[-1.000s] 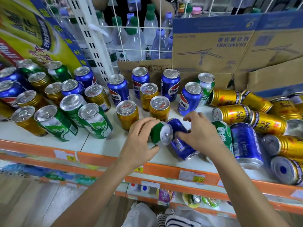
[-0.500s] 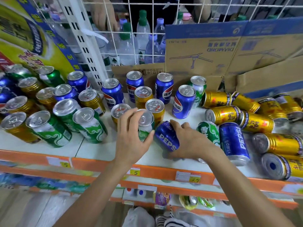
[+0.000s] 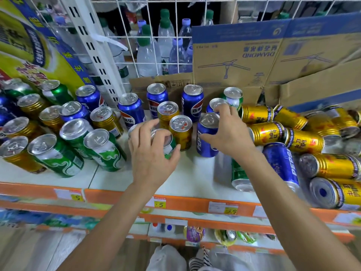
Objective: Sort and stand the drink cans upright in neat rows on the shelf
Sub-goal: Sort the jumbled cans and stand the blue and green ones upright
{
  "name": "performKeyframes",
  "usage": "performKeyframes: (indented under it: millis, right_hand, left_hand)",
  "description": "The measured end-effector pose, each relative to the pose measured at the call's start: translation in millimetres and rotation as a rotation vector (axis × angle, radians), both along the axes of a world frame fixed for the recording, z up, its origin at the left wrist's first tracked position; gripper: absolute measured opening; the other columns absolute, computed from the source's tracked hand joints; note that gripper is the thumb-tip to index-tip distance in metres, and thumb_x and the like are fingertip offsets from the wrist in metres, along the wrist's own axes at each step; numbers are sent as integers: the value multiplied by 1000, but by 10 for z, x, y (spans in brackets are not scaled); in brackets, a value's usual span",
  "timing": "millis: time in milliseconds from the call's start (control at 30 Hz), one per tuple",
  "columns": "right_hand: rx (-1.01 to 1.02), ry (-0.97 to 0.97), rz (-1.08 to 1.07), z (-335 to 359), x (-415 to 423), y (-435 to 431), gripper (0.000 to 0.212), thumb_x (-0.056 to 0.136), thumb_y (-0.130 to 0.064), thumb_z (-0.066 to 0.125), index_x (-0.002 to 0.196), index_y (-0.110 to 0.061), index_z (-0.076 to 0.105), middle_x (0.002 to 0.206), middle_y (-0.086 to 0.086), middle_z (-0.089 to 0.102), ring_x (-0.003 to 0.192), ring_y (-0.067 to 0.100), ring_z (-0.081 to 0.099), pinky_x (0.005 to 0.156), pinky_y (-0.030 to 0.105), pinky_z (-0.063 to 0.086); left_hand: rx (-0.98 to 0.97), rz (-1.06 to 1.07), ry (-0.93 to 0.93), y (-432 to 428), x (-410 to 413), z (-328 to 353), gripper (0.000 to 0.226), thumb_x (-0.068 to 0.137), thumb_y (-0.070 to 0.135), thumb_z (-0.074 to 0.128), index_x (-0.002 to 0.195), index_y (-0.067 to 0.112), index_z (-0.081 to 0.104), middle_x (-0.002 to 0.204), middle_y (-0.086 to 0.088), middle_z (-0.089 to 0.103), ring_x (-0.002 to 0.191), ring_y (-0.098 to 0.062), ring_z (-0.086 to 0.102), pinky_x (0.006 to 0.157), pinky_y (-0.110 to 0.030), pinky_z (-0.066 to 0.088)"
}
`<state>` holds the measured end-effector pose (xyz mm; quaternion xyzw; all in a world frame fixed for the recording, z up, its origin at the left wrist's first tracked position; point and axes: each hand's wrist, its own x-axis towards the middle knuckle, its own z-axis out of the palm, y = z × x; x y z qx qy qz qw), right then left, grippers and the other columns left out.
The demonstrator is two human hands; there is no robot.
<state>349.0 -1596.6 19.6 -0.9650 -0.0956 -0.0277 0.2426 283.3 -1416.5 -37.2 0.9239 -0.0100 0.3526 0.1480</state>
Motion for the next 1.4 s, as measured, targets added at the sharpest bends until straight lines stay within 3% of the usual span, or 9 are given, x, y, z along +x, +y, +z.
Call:
performKeyframes:
  millis: [133, 367, 467, 567, 733, 900, 1067, 1267, 1400]
  right_hand:
    - [15, -22, 75, -100, -19, 8, 71, 73, -34, 78, 129, -17, 38, 132, 7, 41, 115, 29, 49, 90, 39, 47]
    - [138, 91, 188, -88, -94, -380, 72, 76, -25, 76, 136, -20, 37, 132, 7, 45, 120, 25, 46, 91, 26, 35]
    - [110, 72, 136, -47, -95, -618, 67, 82, -19, 70, 140, -16, 37, 132, 10, 47, 122, 26, 44, 95, 28, 36]
    - [-5, 15, -95, -71, -112, -942, 52, 87, -26, 63, 134, -13, 44, 127, 14, 51, 117, 31, 45, 92, 36, 38]
    - [-194, 189, -322, -280, -231, -1328, 68, 86, -50, 59, 137, -12, 37, 132, 18, 46, 120, 38, 43, 95, 44, 41]
    - [1, 351, -349, -414, -290, -1424, 78, 84, -61, 54, 140, -14, 26, 129, 17, 53, 115, 36, 53, 91, 41, 44]
    - [81, 367, -283, -384, -303, -1535, 76, 84, -57, 58, 140, -16, 27, 128, 13, 56, 115, 34, 54, 93, 38, 44]
    - [358, 325, -216, -333, -324, -1723, 65, 79, -39, 72, 128, -17, 36, 104, 3, 60, 96, 23, 59, 78, 32, 47]
    - [490, 274, -129, -293, -289, -1796, 71, 72, -21, 79, 124, -18, 31, 101, 2, 60, 86, 16, 62, 76, 36, 55]
  left_hand:
    - [63, -35, -54, -169, 25, 107, 22, 78, 24, 66, 96, 11, 67, 124, -15, 57, 123, -32, 40, 103, -44, 35]
    - [81, -263, -113, -606, 125, 206, 13, 80, 9, 64, 92, 8, 68, 119, -16, 60, 119, -32, 46, 104, -39, 38]
    - [68, -424, -38, -794, 145, 201, 13, 84, 10, 58, 93, 8, 67, 101, -10, 63, 93, -28, 59, 84, -34, 49]
    - [65, -418, 292, -948, 128, 138, 31, 89, 43, 42, 94, 19, 61, 78, 2, 64, 67, -24, 64, 54, -34, 51]
    - [218, -216, 685, -1233, 106, 45, 60, 91, 64, 30, 126, 16, 35, 98, -14, 68, 91, -39, 63, 69, -40, 45]
    - [131, -217, 806, -1530, 123, 87, 79, 86, 69, 40, 140, 13, 20, 118, -17, 61, 106, -40, 57, 81, -41, 45]
    - [35, -232, 927, -1733, 268, 119, 96, 85, 65, 47, 151, 17, -3, 138, -18, 47, 121, -37, 50, 94, -39, 41]
    - [-112, -198, 948, -1850, 397, 125, 88, 72, 55, 66, 142, 28, 20, 127, -12, 54, 114, -33, 53, 85, -37, 42]
    - [-131, -164, 840, -1928, 357, 219, 97, 71, 45, 72, 146, 29, 12, 138, -10, 36, 124, -34, 43, 91, -39, 39]
